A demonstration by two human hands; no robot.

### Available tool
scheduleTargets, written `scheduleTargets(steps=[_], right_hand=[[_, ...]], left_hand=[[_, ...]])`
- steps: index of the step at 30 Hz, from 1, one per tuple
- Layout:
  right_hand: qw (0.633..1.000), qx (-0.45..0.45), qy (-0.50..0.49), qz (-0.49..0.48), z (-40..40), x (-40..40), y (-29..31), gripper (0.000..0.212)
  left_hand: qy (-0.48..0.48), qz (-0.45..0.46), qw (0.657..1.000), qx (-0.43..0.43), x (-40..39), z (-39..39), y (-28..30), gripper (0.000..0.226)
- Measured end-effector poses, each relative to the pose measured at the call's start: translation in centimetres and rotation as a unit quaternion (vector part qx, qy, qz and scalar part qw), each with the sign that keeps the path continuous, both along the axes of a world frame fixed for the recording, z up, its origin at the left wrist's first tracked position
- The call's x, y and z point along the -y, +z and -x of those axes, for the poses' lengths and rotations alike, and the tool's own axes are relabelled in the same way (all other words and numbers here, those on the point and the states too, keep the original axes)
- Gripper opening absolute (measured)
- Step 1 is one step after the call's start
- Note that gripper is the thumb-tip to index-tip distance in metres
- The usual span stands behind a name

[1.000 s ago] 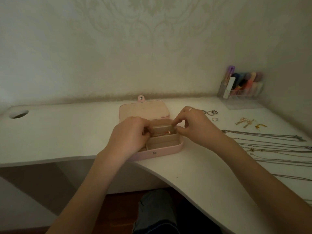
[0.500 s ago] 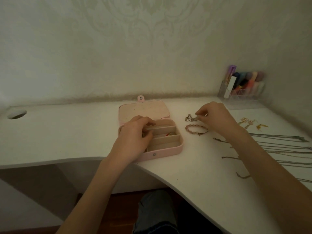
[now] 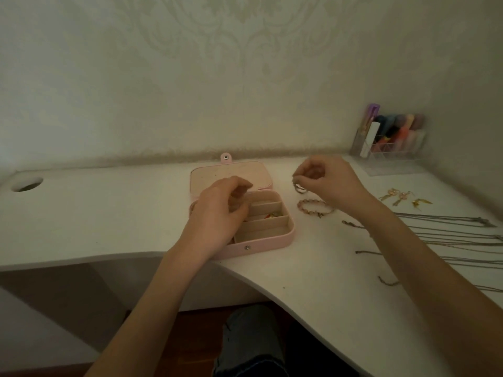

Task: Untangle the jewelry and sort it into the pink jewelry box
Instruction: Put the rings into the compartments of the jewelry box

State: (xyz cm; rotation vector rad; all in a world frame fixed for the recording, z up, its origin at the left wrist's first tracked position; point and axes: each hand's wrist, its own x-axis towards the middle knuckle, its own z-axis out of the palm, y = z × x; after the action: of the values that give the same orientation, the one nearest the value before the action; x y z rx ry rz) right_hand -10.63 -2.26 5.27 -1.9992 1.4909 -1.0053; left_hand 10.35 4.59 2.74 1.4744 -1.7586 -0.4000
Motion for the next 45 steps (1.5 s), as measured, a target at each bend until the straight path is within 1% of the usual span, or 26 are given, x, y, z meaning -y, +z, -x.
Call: scheduleTargets(steps=[3, 5, 7, 9, 11, 14, 18, 20, 22, 26, 28, 29, 30, 32, 35, 37, 39, 41, 43, 45], right_hand=[[0.985, 0.136, 0.087, -0.053, -1.4, -2.0, 2.0, 0.003], [0.968, 0.205, 0.123, -0.080, -2.1, -2.9, 2.8, 0.004], [0.965, 0.220, 0.125, -0.074, -2.3, -3.3, 3.1, 0.005], [0.968, 0.218, 0.111, -0.060, -2.3, -3.4, 3.0, 0.006], [0.974, 0.202, 0.088, -0.051, -2.2, -3.5, 2.6, 0.006], [0.988, 0.146, 0.030, -0.039, -2.2, -3.2, 1.7, 0.004], [0.999, 0.035, -0.032, -0.015, -2.8, -2.9, 0.2, 0.004], [0.999, -0.025, -0.033, 0.005, -3.1, -3.1, -0.3, 0.007], [0.998, -0.062, -0.025, 0.003, -3.1, -3.3, -0.5, 0.011], [0.993, -0.115, -0.019, 0.009, -3.5, -3.6, -0.8, 0.010], [0.987, -0.159, -0.010, 0.014, -3.6, -3.5, -1.1, 0.008], [0.985, -0.172, -0.004, 0.013, -3.5, -3.4, -1.3, 0.008], [0.986, -0.165, 0.002, 0.007, -3.3, -3.2, -1.3, 0.008], [0.993, -0.120, 0.009, -0.005, -2.4, -2.9, -1.1, 0.009], [0.996, -0.082, -0.034, -0.010, -0.4, -2.5, 0.0, 0.013], [0.992, -0.110, -0.054, -0.035, 1.0, -2.4, 0.4, 0.014], [0.982, -0.163, -0.052, -0.084, 1.7, -2.4, 0.3, 0.018], [0.970, -0.205, -0.053, -0.116, 1.5, -2.2, -0.2, 0.024], [0.961, -0.243, -0.064, -0.117, 1.0, -1.9, -0.9, 0.024], [0.957, -0.267, -0.064, -0.097, 0.6, -1.9, -1.3, 0.022]], left_hand=[[-0.042, -0.032, 0.992, -0.119, 0.1, 1.6, 1.3, 0.033], [-0.073, -0.045, 0.981, -0.175, 0.4, 2.6, 1.9, 0.028], [-0.086, -0.052, 0.970, -0.223, 0.5, 3.1, 2.3, 0.017], [-0.075, -0.066, 0.965, -0.242, 0.2, 3.1, 2.6, 0.020], [-0.045, -0.063, 0.971, -0.227, 0.1, 2.6, 2.5, 0.024], [0.005, -0.042, 0.983, -0.181, 0.1, 1.6, 2.4, 0.026], [0.034, 0.013, 0.998, -0.059, -0.4, 0.7, 2.6, 0.022], [0.039, 0.016, 0.999, 0.007, -0.9, 0.3, 2.3, 0.021], [0.054, -0.002, 0.997, 0.063, -1.2, -0.2, 1.9, 0.019], [0.035, -0.040, 0.988, 0.146, -1.4, -0.7, 1.8, 0.020], [0.025, -0.049, 0.984, 0.170, -1.3, -0.7, 1.9, 0.023], [0.017, -0.057, 0.983, 0.177, -1.2, -0.7, 2.0, 0.026], [0.006, -0.068, 0.981, 0.180, -1.2, -0.8, 2.1, 0.029], [-0.015, -0.084, 0.982, 0.166, -1.1, -0.8, 2.1, 0.034], [-0.017, -0.072, 0.987, 0.143, -1.1, -0.8, 1.7, 0.032], [-0.016, -0.056, 0.989, 0.133, -1.2, -0.6, 1.3, 0.032], [-0.018, -0.039, 0.991, 0.123, -1.2, -0.3, 1.1, 0.030], [-0.015, -0.044, 0.991, 0.123, -0.9, -0.1, 0.9, 0.029], [-0.014, -0.056, 0.990, 0.125, -0.7, 0.0, 0.7, 0.030], [-0.015, -0.051, 0.992, 0.117, -0.6, 0.3, 0.6, 0.031]])
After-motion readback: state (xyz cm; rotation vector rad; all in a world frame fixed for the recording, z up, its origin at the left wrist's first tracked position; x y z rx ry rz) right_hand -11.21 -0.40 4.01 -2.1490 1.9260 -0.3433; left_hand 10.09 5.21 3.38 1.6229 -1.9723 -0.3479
